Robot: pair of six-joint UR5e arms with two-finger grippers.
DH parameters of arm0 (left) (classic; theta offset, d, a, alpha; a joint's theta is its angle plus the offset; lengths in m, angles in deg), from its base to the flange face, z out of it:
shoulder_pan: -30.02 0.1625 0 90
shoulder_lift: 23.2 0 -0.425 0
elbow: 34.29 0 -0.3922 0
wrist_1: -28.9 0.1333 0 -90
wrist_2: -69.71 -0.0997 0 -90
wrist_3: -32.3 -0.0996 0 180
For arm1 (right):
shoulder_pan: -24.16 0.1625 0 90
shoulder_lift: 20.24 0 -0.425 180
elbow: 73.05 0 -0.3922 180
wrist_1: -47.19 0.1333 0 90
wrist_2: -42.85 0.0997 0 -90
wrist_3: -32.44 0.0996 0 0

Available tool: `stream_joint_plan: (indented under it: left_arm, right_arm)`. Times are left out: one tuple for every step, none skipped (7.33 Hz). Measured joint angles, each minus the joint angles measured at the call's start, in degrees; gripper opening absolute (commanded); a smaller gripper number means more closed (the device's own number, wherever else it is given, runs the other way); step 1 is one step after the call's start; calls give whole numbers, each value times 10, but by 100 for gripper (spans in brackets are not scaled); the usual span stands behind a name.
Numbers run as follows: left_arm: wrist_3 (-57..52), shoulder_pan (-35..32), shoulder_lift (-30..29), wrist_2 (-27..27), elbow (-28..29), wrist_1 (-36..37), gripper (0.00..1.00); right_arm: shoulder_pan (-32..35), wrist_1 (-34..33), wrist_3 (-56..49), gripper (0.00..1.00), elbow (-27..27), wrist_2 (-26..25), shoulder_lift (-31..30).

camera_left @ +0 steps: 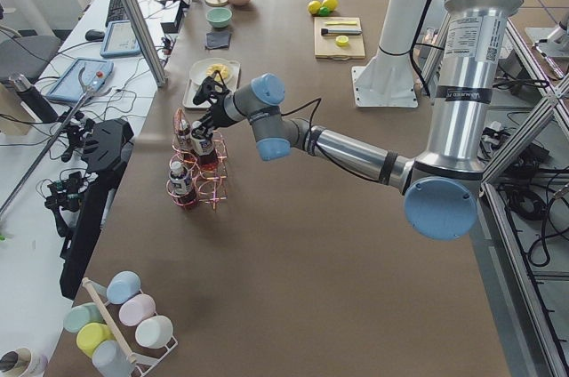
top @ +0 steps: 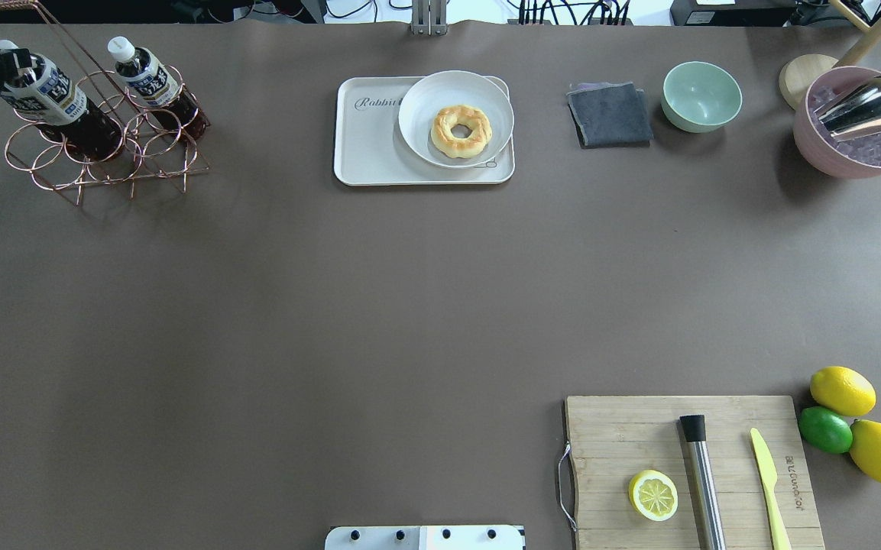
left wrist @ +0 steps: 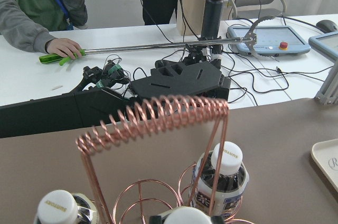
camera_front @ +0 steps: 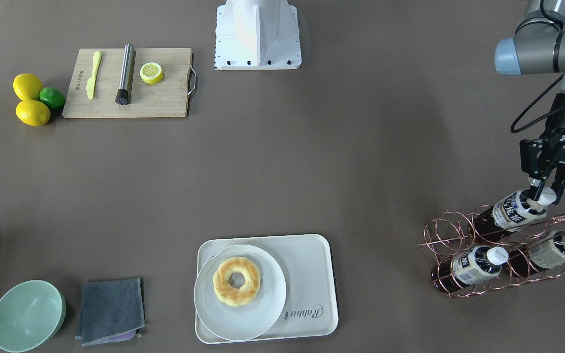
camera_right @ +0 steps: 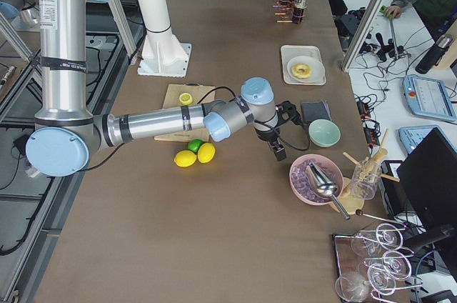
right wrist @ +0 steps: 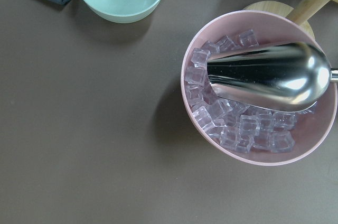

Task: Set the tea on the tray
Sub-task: 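Lift the tea bottle up out of the copper rack with the left gripper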

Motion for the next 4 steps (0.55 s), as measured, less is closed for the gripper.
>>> stream_joint_plan:
  left_arm:
    - [-10,-25,-9,28,-29,39,0]
    - [-45,-49,-22,55,-63,98,0]
    - [-71,-66,-34,76,-100,161,0]
    - [-79,-74,-44,90,-131,212,0]
  right_arm:
    - [0,0,0,100,0,0,0]
    - [0,0,0,100,0,0,0]
    - [0,0,0,100,0,0,0]
    - [0,0,1,100,-1,1,0]
